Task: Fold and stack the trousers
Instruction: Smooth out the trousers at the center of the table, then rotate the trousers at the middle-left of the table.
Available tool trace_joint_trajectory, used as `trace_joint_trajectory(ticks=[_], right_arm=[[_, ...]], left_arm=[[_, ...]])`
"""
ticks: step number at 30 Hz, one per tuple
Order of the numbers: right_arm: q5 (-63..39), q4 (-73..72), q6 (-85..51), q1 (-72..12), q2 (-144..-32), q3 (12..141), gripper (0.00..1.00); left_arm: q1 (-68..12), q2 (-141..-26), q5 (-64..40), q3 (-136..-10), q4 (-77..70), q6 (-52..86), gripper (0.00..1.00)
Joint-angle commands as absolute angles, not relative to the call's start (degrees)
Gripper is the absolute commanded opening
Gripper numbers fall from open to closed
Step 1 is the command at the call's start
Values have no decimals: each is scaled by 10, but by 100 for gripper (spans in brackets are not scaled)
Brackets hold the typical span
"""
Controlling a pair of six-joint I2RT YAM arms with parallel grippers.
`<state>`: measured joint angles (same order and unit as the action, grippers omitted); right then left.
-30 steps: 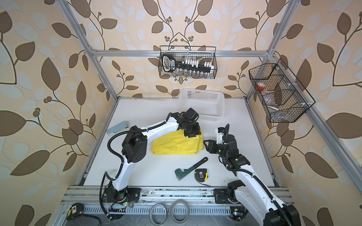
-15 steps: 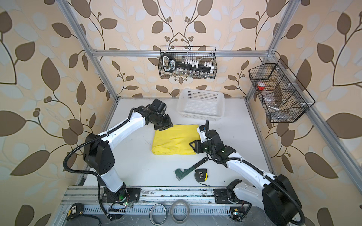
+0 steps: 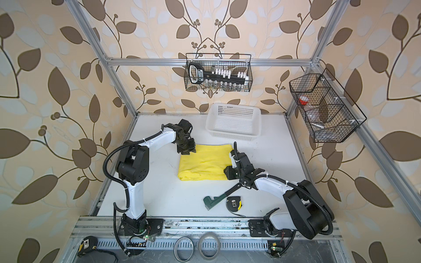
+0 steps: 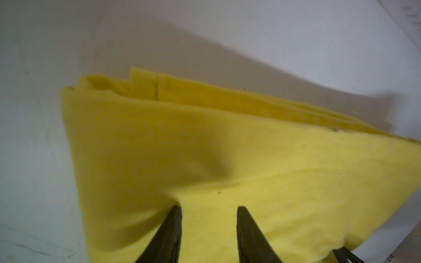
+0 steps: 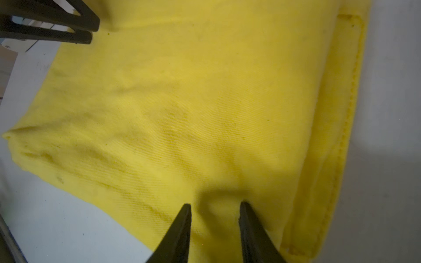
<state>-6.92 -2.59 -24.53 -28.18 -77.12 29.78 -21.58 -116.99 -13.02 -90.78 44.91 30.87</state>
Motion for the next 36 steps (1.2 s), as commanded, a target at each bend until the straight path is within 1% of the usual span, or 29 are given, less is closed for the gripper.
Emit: trace_joint_trajectory(ticks=[1, 4, 6, 10, 11, 12, 14, 18, 21, 28, 31, 36], right_arm=[[-42, -18, -242, -270, -767, 265, 37], [-43, -32, -244, -267, -785, 253, 37], [-42, -36, -247, -270, -791, 250, 37], [-38, -19, -248, -275, -761, 265, 38], [-38, -11, -247, -275, -752, 273, 38], [-37, -2, -245, -277, -743, 285, 39], [-36, 3, -240, -282, -728, 301, 42], [-39, 2, -240, -309, -707, 331, 49], [-39, -16, -249, -338, -710, 337, 51], [-19, -56, -244, -351, -805, 337, 51], [-19, -82, -237, -356, -852, 343, 51], [-31, -121, -247, -372, -948, 398, 51]], left_arm=[[-206, -1187, -104, -936, 476, 278, 41], [-204, -1205, -66, -945, 493, 263, 41], [-202, -1215, -64, -947, 499, 254, 42], [-202, -1206, -52, -954, 499, 231, 43], [-202, -1207, -37, -961, 509, 224, 45], [-201, -1211, -22, -966, 518, 220, 45], [-195, -1219, -37, -960, 526, 223, 45], [-193, -1202, -38, -898, 502, 239, 45], [-180, -1187, -23, -865, 502, 247, 45], [-133, -1129, 9, -772, 490, 289, 45], [-114, -1079, 17, -726, 482, 313, 45], [-114, -1001, 5, -649, 471, 333, 45]])
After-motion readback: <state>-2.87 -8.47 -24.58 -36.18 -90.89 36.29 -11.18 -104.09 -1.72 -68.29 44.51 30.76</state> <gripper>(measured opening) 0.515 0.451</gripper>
